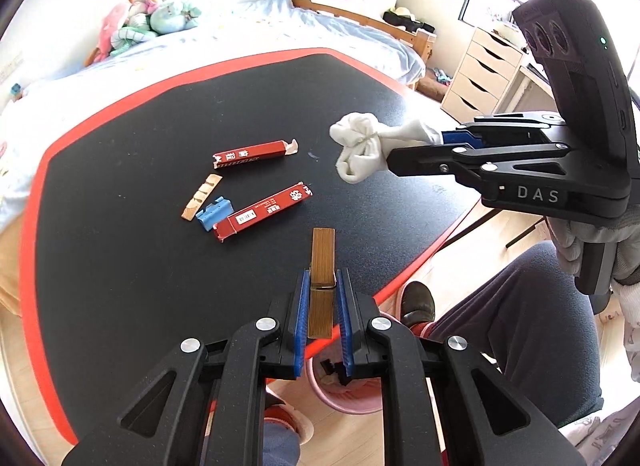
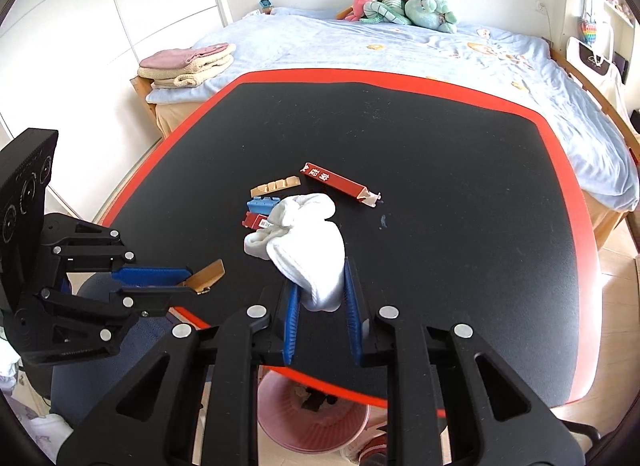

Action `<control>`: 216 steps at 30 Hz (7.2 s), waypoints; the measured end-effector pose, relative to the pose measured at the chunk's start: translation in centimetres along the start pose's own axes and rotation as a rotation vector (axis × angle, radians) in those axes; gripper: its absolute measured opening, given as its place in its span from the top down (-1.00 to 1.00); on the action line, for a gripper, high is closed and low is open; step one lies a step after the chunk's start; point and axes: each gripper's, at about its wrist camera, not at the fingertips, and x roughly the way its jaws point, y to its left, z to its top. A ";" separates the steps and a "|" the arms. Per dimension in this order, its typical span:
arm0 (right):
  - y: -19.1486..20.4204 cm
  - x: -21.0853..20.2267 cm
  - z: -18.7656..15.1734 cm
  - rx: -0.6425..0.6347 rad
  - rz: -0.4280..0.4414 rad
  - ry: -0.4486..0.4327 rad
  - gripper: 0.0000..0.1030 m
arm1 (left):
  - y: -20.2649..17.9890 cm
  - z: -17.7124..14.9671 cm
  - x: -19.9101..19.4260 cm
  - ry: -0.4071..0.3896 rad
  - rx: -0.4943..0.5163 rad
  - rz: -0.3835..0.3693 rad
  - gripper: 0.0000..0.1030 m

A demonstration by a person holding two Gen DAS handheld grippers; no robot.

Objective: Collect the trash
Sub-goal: 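Carry socks and clothespin to the wastebasket and open both tools, then move both tools back over the table toward the red wrappers, then grasp the wooden stick with the left tool while the right tool grasps a red wrapper, then carry stick and wrapper to the wastebasket and open both tools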

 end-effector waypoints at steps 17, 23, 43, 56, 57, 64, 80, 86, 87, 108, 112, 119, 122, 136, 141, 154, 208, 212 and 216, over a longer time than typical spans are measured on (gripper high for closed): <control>1.4 -5.9 -8.9 0.047 -0.019 0.041 0.61 | -4.0 -3.1 -1.5 0.003 0.011 -0.038 0.74; 2.1 -5.9 -11.5 0.052 -0.015 0.087 0.61 | -5.2 -4.1 -1.2 0.022 0.019 -0.058 0.74; 1.6 -5.6 -12.6 0.077 -0.007 0.107 -0.48 | -6.4 -4.4 -0.6 0.041 0.041 -0.073 -0.05; 1.1 -5.2 -12.7 0.115 -0.014 0.113 -0.93 | -5.1 -4.5 -1.2 0.007 -0.019 -0.032 -0.85; 1.2 -5.2 -12.8 0.116 -0.012 0.113 -0.93 | -5.1 -4.5 -1.3 0.007 -0.021 -0.029 -0.85; 1.2 -5.2 -12.7 0.119 -0.008 0.110 -0.94 | -4.6 -4.4 -1.5 0.001 -0.036 -0.022 -0.85; 1.5 -5.0 -11.1 0.098 0.006 0.097 -0.94 | -3.0 -3.9 -2.1 -0.014 -0.062 -0.012 -0.85; 1.4 -4.9 -9.8 0.080 0.012 0.084 -0.94 | -1.7 -3.1 -2.7 -0.033 -0.070 0.006 -0.85; 1.4 -4.8 -9.5 0.075 0.012 0.080 -0.94 | -1.4 -3.0 -2.8 -0.038 -0.070 0.010 -0.85; 0.1 -1.6 1.7 -0.090 0.028 0.021 -0.94 | 4.7 3.4 -1.8 -0.055 -0.025 0.062 -0.85; -0.5 0.4 3.6 -0.117 0.030 0.032 -0.94 | 6.0 4.5 -0.5 -0.041 -0.014 0.062 -0.85; -1.6 4.1 6.0 -0.153 0.049 0.063 -0.94 | 8.2 6.5 2.4 -0.010 0.007 0.057 -0.85; -2.3 5.9 6.9 -0.166 0.055 0.080 -0.94 | 9.2 7.1 3.8 0.006 0.011 0.049 -0.85; -3.9 12.4 8.8 -0.198 0.073 0.129 -0.94 | 11.8 7.6 9.0 0.070 0.042 0.040 -0.84; -3.9 13.5 8.9 -0.207 0.068 0.135 -0.78 | 12.0 7.4 9.7 0.079 0.054 0.054 -0.65; -2.8 16.0 8.9 -0.259 0.082 0.164 -0.17 | 11.7 7.5 9.9 0.085 0.088 0.074 0.10; 0.9 -3.5 -2.7 -0.093 -0.013 0.046 0.71 | 0.5 1.7 -2.3 -0.030 0.046 -0.017 0.78; 1.5 -4.7 -4.9 -0.080 -0.016 0.057 0.71 | -0.9 0.7 -2.4 -0.024 0.055 -0.036 0.78; 1.7 -5.7 -6.8 -0.064 -0.012 0.070 0.71 | -2.3 -0.4 -2.6 -0.017 0.064 -0.052 0.78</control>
